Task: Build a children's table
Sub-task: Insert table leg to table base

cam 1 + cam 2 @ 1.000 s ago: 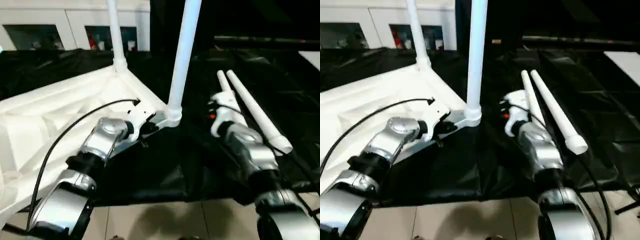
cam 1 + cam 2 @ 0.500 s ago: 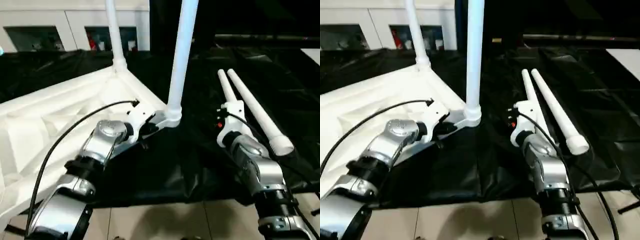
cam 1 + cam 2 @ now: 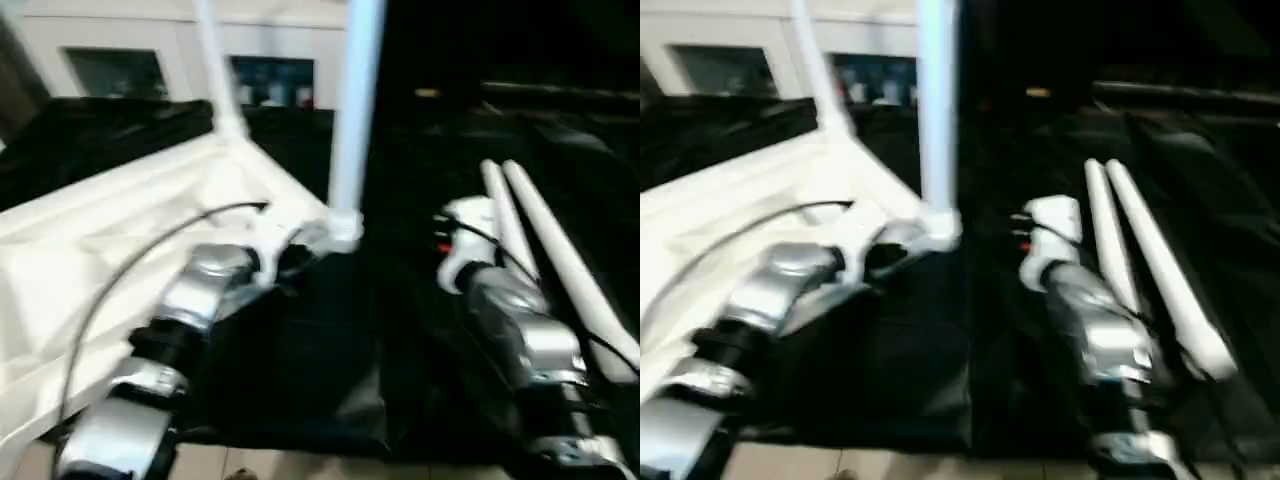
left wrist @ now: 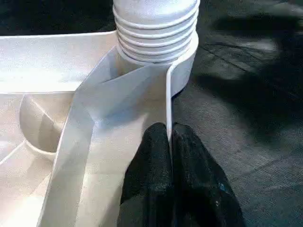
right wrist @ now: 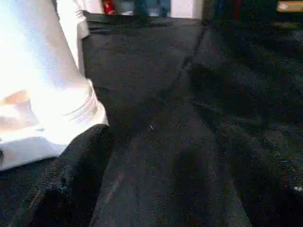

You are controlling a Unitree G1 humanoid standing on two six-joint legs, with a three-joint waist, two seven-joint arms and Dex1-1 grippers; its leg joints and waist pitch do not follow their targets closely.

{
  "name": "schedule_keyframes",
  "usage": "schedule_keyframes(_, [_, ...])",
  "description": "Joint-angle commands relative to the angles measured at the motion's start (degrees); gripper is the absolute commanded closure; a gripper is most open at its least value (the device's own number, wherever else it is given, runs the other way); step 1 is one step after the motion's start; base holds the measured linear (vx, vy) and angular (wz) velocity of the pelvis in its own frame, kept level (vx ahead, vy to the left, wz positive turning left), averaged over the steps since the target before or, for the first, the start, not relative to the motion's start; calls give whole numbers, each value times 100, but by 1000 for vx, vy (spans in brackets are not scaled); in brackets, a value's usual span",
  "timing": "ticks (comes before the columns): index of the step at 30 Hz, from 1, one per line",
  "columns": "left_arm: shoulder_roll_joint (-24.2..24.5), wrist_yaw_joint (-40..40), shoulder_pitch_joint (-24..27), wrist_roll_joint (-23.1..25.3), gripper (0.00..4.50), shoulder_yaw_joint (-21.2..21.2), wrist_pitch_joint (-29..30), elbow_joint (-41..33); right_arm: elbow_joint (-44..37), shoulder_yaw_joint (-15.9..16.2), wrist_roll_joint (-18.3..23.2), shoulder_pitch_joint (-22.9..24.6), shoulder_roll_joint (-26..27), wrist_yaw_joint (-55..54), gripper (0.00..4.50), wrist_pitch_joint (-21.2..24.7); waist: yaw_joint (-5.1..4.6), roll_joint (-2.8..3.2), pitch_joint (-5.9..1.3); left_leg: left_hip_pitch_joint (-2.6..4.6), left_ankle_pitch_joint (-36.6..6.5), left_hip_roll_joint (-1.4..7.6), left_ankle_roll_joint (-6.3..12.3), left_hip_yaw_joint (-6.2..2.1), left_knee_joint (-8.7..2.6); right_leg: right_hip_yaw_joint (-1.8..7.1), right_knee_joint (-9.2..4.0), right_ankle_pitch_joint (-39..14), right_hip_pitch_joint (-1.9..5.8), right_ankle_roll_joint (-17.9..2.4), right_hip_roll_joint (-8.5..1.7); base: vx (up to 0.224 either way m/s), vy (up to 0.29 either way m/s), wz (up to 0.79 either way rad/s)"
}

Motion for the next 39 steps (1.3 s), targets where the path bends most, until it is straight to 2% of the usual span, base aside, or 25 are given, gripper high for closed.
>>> schedule_keyframes(1, [39, -50, -21, -204, 450, 143, -167, -198, -82, 121, -11, -9, 37, 115, 63, 38, 7, 12, -603, 276, 2888, 368, 626, -97, -63, 129, 118, 5542, 249, -660, -320, 0, 0, 0])
schedule_keyframes(2, [51, -63, -14, -212, 450, 143, -175, -193, -80, 132, -14, -9, 27, 134, 63, 27, 14, -14, -612, 338, 3090, 423, 735, -113, -50, 176, 91, 5235, 175, -685, -390, 0, 0, 0])
schedule_keyframes(3, [110, -150, 11, -227, 450, 128, -241, -164, -67, 182, -39, -10, -16, 212, 63, -25, 41, -134, -568, 134, 2710, 267, 589, 15, -142, 229, 0, 5176, 327, -650, -432, 0, 0, 0])
schedule_keyframes(4, [154, -280, 34, -236, 450, 87, -261, -183, -60, 198, -47, -11, -32, 242, 63, -44, 126, -155, -542, 77, 1769, 153, 219, 113, -240, 232, -115, 5039, 392, -548, -420, -76, 24, -7])
schedule_keyframes(5, [178, -370, 48, -240, 450, 66, -266, -198, -60, 204, -49, -13, -39, 254, 63, -45, 157, -140, -518, 115, 1330, 185, 68, 124, -293, 235, -181, 4711, 352, -551, -433, -93, 29, -1])
schedule_keyframes(6, [203, -493, 73, -272, 450, 52, -285, -244, -61, 209, -38, -13, -55, 298, 63, -49, 133, -122, -456, 151, 631, 264, -134, 105, -393, 226, -279, 3706, 324, -647, -447, -93, 29, -1])
schedule_keyframes(7, [215, -569, 91, -292, 450, 48, -297, -276, -69, 212, -27, -10, -69, 331, 63, -47, 114, -88, -411, 202, 168, 338, -283, 100, -467, 226, -361, 2559, 270, -867, -453, -104, 34, 0])
schedule_keyframes(8, [215, -569, 91, -292, 450, 48, -297, -276, -69, 212, -27, -10, -69, 331, 63, -47, 104, -79, -391, 223, -45, 373, -320, 100, -498, 233, -398, 2019, 240, -999, -466, -110, 35, 1])
schedule_keyframes(9, [253, -700, 107, -303, 450, 20, -335, -312, -67, 235, -25, -15, -112, 423, 63, -80, 90, -81, -364, 234, -310, 388, -369, 130, -527, 259, -456, 1264, 220, -1211, -486, -110, 35, 1])
schedule_keyframes(10, [363, -1012, 133, -299, 450, -84, -464, -356, -64, 330, -11, -16, -263, 744, 63, -179, 103, -90, -342, 243, -512, 402, -380, 161, -553, 275, -509, 690, 202, -1308, -507, -106, 34, 1])
schedule_keyframes(13, [486, -1338, 141, -297, 450, -206, -648, -368, -82, 497, 1, 10, -513, 1259, 63, -287, 109, -71, -322, 267, -891, 431, -473, 216, -610, 291, -607, -184, 157, -1296, -527, -86, 32, 0])
schedule_keyframes(14, [520, -1447, 149, -304, 450, -240, -679, -387, -84, 531, 22, 19, -575, 1390, 63, -298, 107, -71, -323, 254, -882, 432, -493, 220, -619, 293, -608, -217, 155, -1275, -526, -63, 27, -2])
schedule_keyframes(15, [548, -1536, 162, -314, 450, -266, -682, -417, -90, 551, 59, 32, -624, 1527, 63, -311, 126, -61, -325, 272, -959, 437, -511, 241, -617, 304, -627, -257, 106, -1261, -530, -63, 27, -2])
schedule_keyframes(16, [596, -1723, 186, -331, 450, -306, -698, -474, -108, 598, 148, 56, -737, 1827, 43, -308, 128, -76, -320, 263, -1036, 433, -520, 258, -621, 307, -637, -323, 98, -1261, -533, -51, 18, 0])
schedule_keyframes(18, [636, -1885, 204, -342, 450, -339, -726, -524, -141, 662, 213, 83, -872, 2155, 43, -298, 150, -79, -335, 266, -984, 448, -497, 286, -620, 307, -635, -260, 81, -1268, -530, 0, 0, 0])
schedule_keyframes(19, [650, -1945, 207, -343, 450, -350, -741, -535, -152, 691, 225, 92, -930, 2290, 43, -298, 166, -85, -348, 254, -880, 454, -467, 296, -610, 303, -617, -77, 81, -1293, -528, 0, 0, 0])
schedule_keyframes(20, [693, -2081, 226, -344, 450, -398, -823, -570, -194, 771, 243, 118, -1051, 2558, 15, -314, 172, -87, -349, 249, -831, 452, -450, 299, -612, 298, -612, 3, 80, -1303, -523, 0, 0, 0])
schedule_keyframes(26, [776, -2445, 303, -426, 450, -530, -860, -753, -283, 1031, 302, 182, -1361, 3270, 2, -357, 265, -99, -408, 210, -250, 438, -124, 323, -542, 278, -512, 1004, 70, -1447, -513, 0, 0, 0])
schedule_keyframes(28, [742, -2637, 398, -467, 450, -605, -840, -983, -75, 1170, 23, 112, -1347, 3231, 2, -603, 295, -107, -413, 189, -214, 451, -84, 321, -534, 268, -503, 1028, 75, -1470, -536, 0, 0, 0])
schedule_keyframes(31, [687, -2683, 441, -449, 450, -683, -816, -1094, 140, 1295, -214, 33, -1298, 3092, 2, -790, 328, -93, -401, 208, -287, 450, -136, 328, -540, 268, -527, 786, 52, -1463, -532, 0, 0, 0])
schedule_keyframes(34, [638, -2696, 445, -447, 450, -741, -801, -1123, 247, 1348, -190, 3, -1274, 3179, 2, -812, 361, -100, -386, 218, -483, 451, -223, 333, -559, 276, -557, 472, 42, -1420, -521, 0, 0, 0])
schedule_keyframes(38, [604, -2655, 432, -416, 450, -782, -814, -1087, 343, 1343, -114, -17, -1206, 3298, 2, -819, 363, -106, -391, 210, -484, 450, -238, 327, -565, 274, -551, 493, 49, -1371, -520, 0, 0, 0])
schedule_keyframes(39, [604, -2649, 438, -403, 450, -779, -810, -1094, 354, 1349, -106, -19, -1204, 3318, 19, -829, 363, -106, -391, 205, -481, 447, -235, 329, -563, 275, -552, 510, 52, -1373, -522, 0, 0, 0])
